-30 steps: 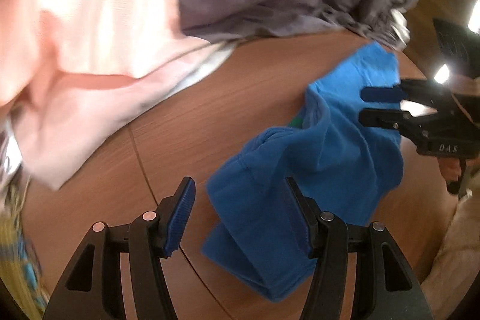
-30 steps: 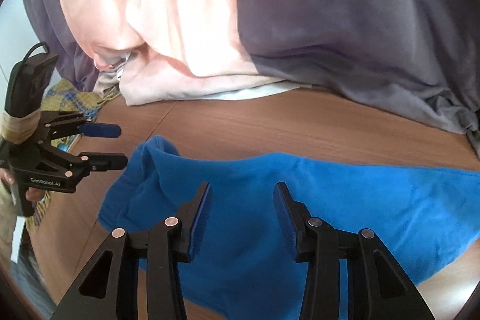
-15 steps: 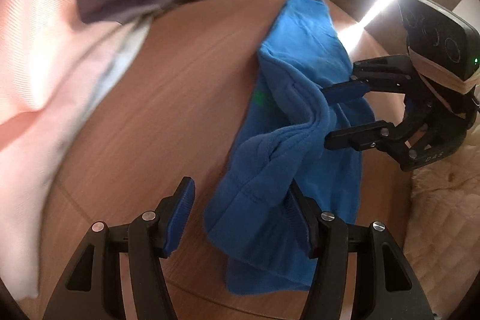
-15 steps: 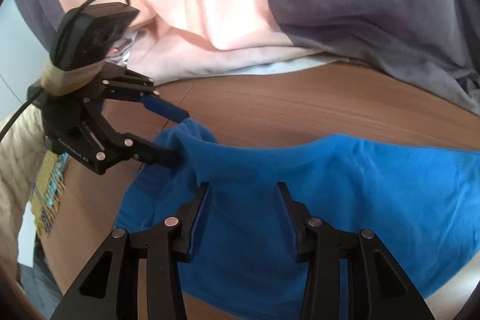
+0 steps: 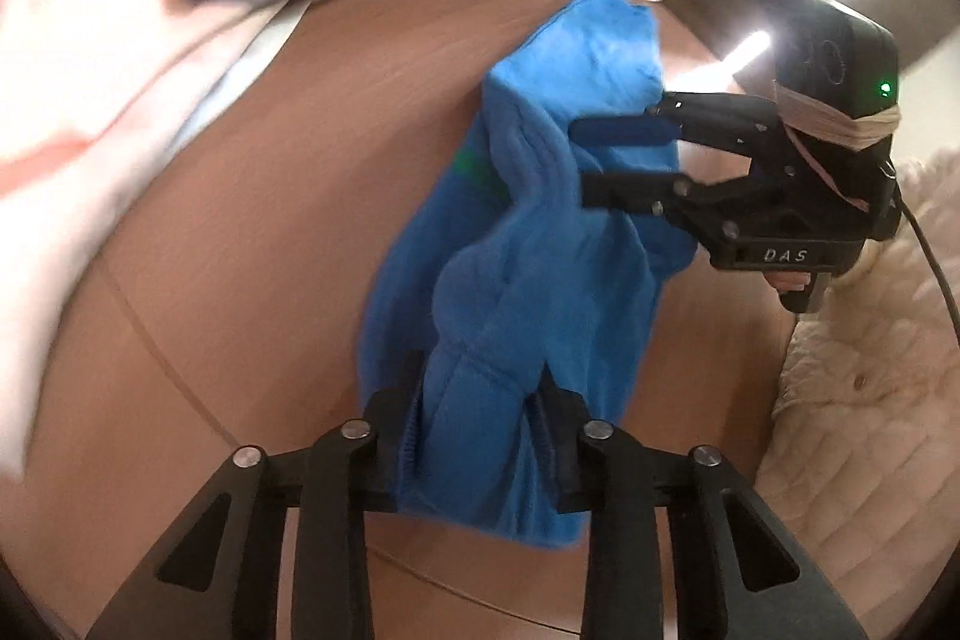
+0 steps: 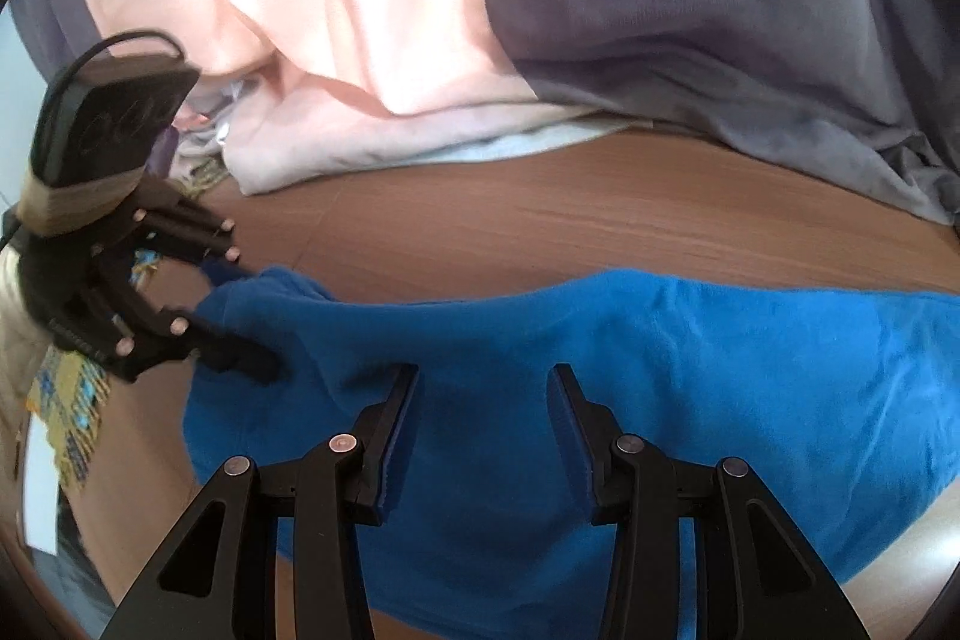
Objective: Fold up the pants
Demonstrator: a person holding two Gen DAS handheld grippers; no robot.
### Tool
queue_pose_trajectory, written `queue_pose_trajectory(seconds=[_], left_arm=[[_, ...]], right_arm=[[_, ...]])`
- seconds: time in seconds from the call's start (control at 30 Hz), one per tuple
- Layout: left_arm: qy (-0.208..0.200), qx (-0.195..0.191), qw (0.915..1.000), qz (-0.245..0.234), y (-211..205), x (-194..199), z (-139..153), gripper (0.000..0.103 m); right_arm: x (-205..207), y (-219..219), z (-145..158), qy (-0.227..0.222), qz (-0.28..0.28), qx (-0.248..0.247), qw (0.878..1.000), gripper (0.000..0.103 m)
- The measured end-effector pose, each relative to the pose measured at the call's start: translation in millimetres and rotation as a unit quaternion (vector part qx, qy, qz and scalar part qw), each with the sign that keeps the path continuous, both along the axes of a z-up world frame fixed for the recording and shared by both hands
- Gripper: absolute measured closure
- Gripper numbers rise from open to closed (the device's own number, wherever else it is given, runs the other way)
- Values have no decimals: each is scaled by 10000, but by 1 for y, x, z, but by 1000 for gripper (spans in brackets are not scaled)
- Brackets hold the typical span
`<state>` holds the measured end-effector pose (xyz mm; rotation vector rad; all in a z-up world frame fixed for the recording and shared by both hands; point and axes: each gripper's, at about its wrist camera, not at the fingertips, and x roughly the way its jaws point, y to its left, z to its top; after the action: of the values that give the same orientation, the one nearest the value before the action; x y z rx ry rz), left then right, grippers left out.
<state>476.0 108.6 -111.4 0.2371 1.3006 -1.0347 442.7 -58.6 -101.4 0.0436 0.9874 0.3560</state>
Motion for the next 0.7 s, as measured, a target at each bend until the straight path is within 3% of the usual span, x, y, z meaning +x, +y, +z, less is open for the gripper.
queue_pose_trajectory(seconds=[0.1, 0.2, 0.33, 0.47, 0.7], left_arm=[[570, 99, 9958, 703, 10, -8, -1, 79], [953, -38, 9887, 1153, 20, -12, -2, 80], [1523, 147, 9674, 2017, 44, -4, -27, 80], [1812, 70, 9518, 2475, 58, -2, -47, 80], [1860, -24, 9427, 2770, 72, -9, -55, 80]], right_arm=[[1, 0, 3, -112, 64, 99, 9999, 59], [5, 3, 1, -185, 122, 153, 9996, 59], [15, 10, -11, -84, 221, 120, 9996, 59], [29, 19, -25, 4, 258, -57, 9997, 59], [45, 25, -40, 116, 250, -118, 9996, 59]])
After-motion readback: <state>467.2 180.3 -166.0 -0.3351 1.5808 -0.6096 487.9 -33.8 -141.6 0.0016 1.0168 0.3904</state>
